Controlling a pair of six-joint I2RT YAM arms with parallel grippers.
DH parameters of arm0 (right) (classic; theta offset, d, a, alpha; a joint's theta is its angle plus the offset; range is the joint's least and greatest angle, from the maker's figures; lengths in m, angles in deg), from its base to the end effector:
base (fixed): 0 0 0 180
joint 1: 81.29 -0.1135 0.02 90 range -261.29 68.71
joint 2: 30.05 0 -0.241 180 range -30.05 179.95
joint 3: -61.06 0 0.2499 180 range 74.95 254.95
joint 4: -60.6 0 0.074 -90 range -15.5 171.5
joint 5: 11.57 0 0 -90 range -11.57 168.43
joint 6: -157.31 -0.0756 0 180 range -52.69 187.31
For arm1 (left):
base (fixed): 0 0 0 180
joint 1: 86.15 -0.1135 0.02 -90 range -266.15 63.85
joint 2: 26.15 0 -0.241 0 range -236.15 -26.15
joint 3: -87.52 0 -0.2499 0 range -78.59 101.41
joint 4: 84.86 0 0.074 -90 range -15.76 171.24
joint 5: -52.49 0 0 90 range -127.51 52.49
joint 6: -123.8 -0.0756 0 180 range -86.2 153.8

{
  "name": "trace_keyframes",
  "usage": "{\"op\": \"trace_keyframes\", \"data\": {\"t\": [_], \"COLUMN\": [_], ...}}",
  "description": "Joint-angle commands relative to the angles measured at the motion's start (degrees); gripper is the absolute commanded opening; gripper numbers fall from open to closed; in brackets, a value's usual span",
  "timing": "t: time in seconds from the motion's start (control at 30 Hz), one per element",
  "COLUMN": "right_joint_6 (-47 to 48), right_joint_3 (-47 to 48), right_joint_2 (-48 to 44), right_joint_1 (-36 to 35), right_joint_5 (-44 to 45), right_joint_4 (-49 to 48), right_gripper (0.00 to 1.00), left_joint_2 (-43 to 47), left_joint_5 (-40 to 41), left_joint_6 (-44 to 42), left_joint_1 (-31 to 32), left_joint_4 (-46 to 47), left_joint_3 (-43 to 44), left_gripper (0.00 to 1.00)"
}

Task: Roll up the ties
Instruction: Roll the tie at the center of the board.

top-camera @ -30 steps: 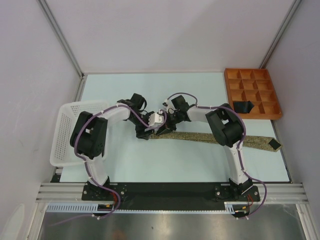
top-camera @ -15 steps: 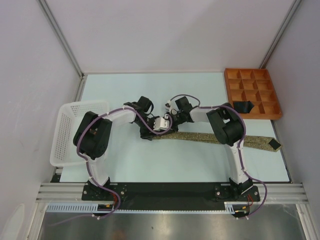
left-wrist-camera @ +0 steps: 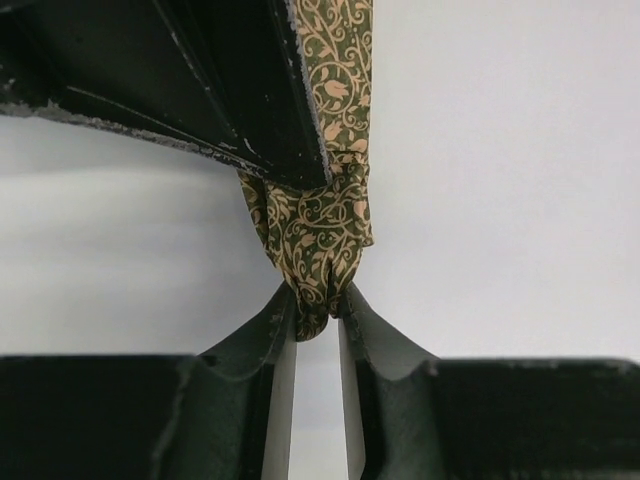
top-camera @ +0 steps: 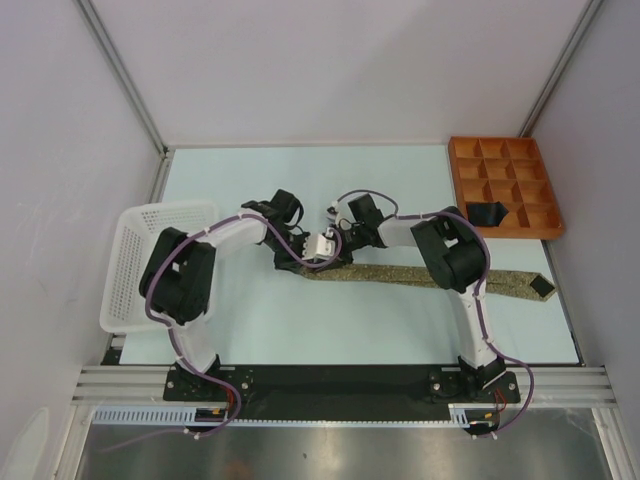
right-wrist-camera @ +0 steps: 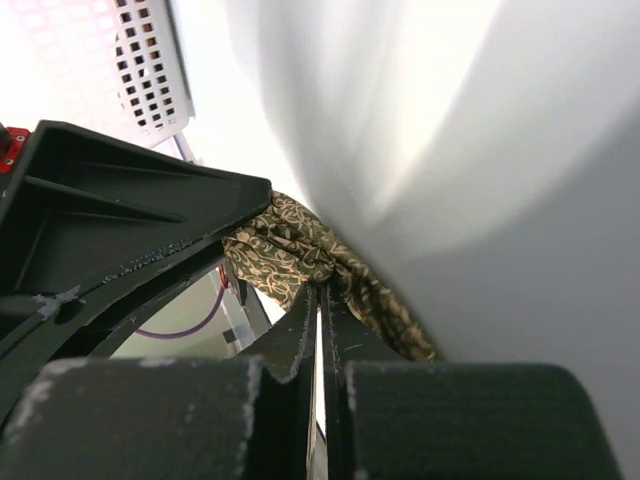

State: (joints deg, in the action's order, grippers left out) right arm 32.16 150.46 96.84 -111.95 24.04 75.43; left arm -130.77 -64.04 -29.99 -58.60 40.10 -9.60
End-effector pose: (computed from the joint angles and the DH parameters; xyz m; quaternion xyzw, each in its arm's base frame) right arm 0.3429 0.2747 0.0607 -0.1145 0.8469 0.5192 0.0062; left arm 0.2906 -0.1897 0.1162 0.7101 0.6567 -0.1818 0.1774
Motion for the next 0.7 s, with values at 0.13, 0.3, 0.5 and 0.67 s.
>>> {"op": "trace_keyframes", "data": {"t": [0.13, 0.3, 0.5, 0.67], "right_joint_6": [1.6, 4.4, 7.9, 8.7], "right_joint_3": [4.7, 3.6, 3.5, 3.4], "right_joint_2": [1.3, 1.3, 1.3, 1.9], "right_joint_1": [-1.5, -1.0, -0.6, -0.1], "right_joint_5": [2.8, 3.9, 6.7, 8.2], "right_joint_4": [1.2, 4.1, 8.6, 10.0], "right_gripper": [0.00, 0.00, 0.00, 0.00], "left_joint_2": [6.7, 6.3, 3.1, 3.5], "left_joint_5": [4.5, 0.0, -2.6, -3.0], "left_joint_6": [-3.6, -0.1, 1.9, 0.7], "left_joint_1": [-3.3, -3.1, -2.9, -2.9], "left_joint_4": [-8.0, -7.7, -7.4, -4.7], "left_joint_3": [-0.9, 2.7, 5.9, 2.4], "left_gripper": [0.20, 0.27, 0.51, 0.69]}}
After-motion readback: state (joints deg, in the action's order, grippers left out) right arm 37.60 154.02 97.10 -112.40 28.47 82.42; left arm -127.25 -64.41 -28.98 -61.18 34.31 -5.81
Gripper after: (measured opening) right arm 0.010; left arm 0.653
